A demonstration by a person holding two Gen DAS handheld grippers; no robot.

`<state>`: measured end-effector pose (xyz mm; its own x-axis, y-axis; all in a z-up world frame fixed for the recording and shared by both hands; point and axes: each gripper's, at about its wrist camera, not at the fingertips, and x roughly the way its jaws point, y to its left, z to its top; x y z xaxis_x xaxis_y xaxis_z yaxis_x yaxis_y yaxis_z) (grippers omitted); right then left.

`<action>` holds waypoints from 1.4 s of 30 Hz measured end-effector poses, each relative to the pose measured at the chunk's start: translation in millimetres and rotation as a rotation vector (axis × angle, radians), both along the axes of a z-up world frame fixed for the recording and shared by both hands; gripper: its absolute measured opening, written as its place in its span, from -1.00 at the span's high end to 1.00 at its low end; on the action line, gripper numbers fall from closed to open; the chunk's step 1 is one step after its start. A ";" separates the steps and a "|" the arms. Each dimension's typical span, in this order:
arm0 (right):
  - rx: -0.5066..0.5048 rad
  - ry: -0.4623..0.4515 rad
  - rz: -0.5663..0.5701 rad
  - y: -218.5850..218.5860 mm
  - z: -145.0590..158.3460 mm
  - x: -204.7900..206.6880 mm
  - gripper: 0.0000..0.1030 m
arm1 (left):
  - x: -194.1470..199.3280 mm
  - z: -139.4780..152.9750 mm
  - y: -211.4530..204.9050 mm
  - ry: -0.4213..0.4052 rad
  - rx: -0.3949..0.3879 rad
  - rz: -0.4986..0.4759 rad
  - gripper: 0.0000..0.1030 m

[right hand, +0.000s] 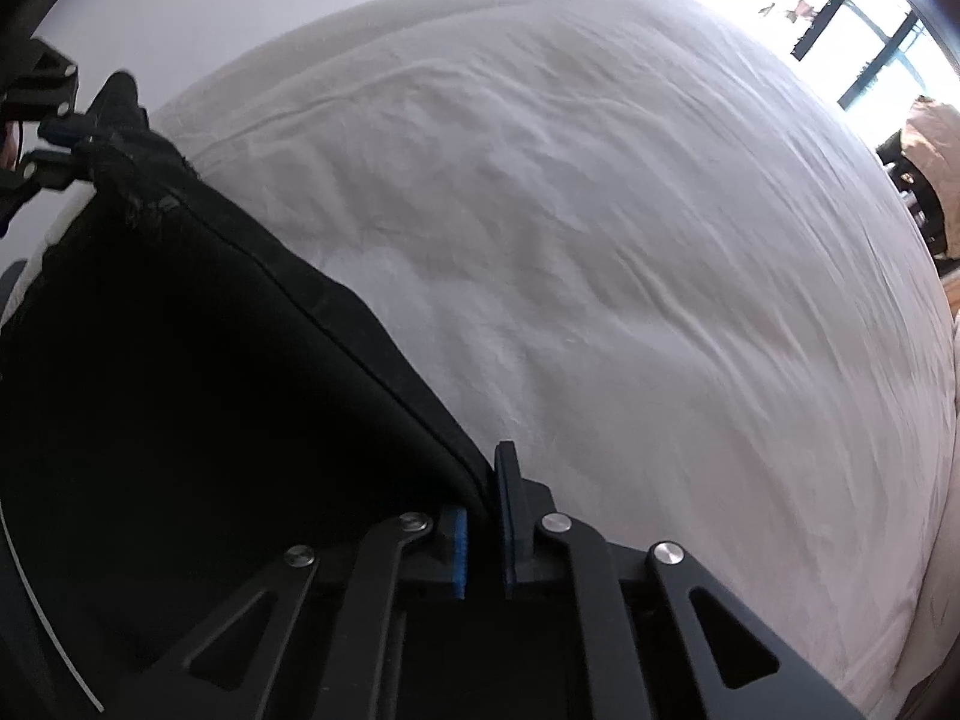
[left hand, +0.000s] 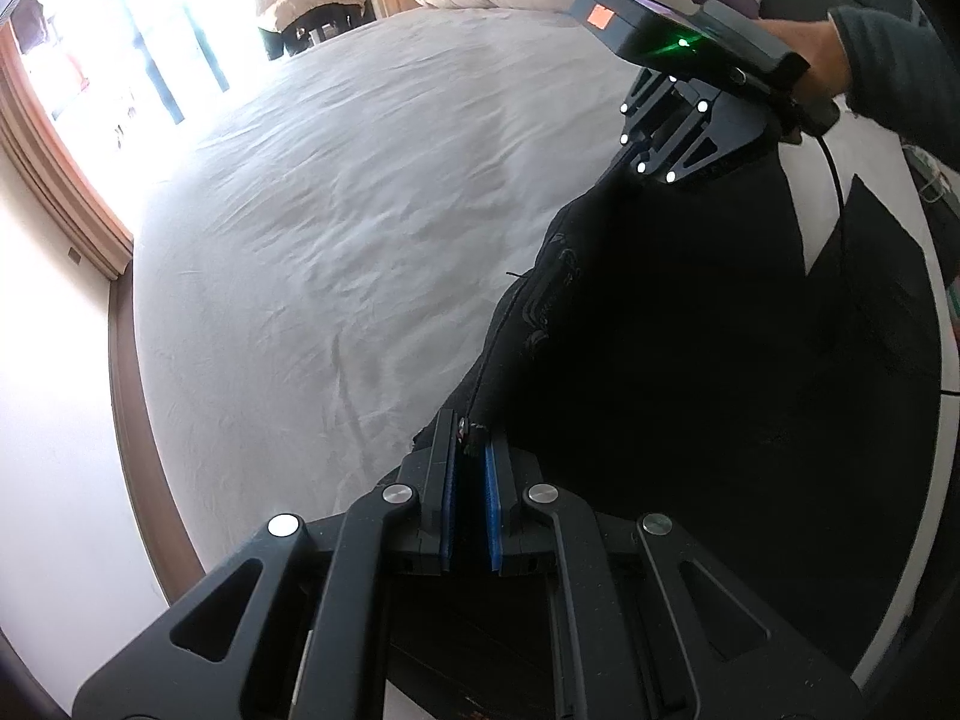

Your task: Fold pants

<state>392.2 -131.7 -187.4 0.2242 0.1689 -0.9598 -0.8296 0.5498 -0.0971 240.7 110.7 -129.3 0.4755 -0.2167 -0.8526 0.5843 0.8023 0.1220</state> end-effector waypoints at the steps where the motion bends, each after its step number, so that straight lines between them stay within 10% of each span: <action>1: 0.006 -0.009 -0.008 -1.0 2.0 -4.2 0.88 | -2.5 1.4 -0.8 -0.002 -0.003 0.002 0.88; 26: 0.280 -0.175 -0.256 -15.4 34.6 -182.4 0.92 | -154.3 3.2 -44.0 0.047 -0.119 0.041 0.88; 42: 0.092 -0.277 -0.146 -10.7 -6.5 -310.4 0.91 | -253.3 -46.5 -51.5 0.028 0.087 -0.097 0.87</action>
